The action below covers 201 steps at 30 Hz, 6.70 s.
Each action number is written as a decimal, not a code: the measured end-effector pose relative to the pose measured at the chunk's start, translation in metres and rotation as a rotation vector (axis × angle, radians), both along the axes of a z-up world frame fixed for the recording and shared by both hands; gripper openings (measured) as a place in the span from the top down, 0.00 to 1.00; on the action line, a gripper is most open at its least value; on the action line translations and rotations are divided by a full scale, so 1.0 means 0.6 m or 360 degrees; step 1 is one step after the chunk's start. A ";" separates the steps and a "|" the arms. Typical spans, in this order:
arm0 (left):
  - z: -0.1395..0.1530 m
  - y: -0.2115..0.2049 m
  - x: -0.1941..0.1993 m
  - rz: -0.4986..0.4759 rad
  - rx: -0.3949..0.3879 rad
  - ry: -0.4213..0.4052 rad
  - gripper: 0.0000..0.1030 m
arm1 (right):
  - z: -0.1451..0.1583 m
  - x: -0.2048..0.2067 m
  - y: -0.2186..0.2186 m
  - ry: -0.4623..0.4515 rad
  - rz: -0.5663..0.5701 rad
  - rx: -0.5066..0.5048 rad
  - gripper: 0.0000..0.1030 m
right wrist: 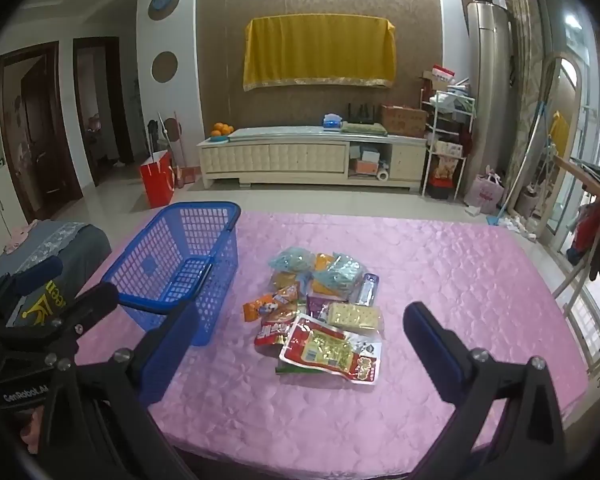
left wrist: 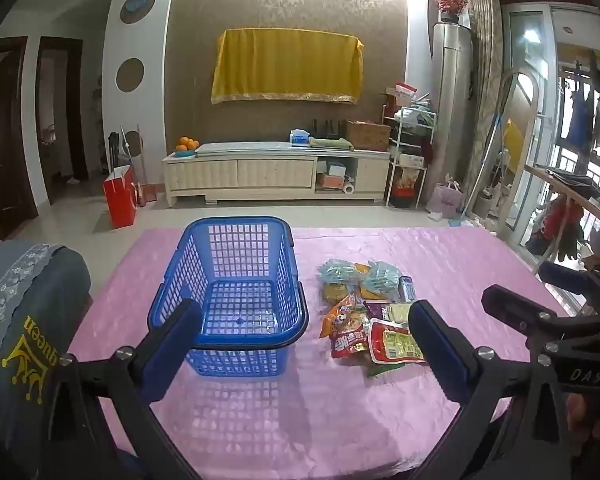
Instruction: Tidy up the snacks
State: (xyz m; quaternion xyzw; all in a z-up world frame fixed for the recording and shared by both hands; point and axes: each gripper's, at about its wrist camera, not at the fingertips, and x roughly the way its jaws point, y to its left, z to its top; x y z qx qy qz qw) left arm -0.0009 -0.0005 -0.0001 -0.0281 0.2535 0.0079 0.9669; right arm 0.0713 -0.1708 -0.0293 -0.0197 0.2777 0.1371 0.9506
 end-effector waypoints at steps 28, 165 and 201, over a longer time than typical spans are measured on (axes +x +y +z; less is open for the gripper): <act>0.006 0.009 0.001 -0.0004 -0.0027 0.0017 0.01 | -0.003 0.001 0.003 0.0052 0.0017 0.0018 0.00; -0.277 -0.160 0.324 -0.0454 0.0165 0.0849 0.01 | -0.307 0.352 -0.083 0.0520 0.0896 -0.0346 0.39; -0.359 -0.369 0.389 -0.1591 0.1097 0.1237 0.01 | -0.301 0.231 -0.244 0.0647 0.0070 0.0077 0.40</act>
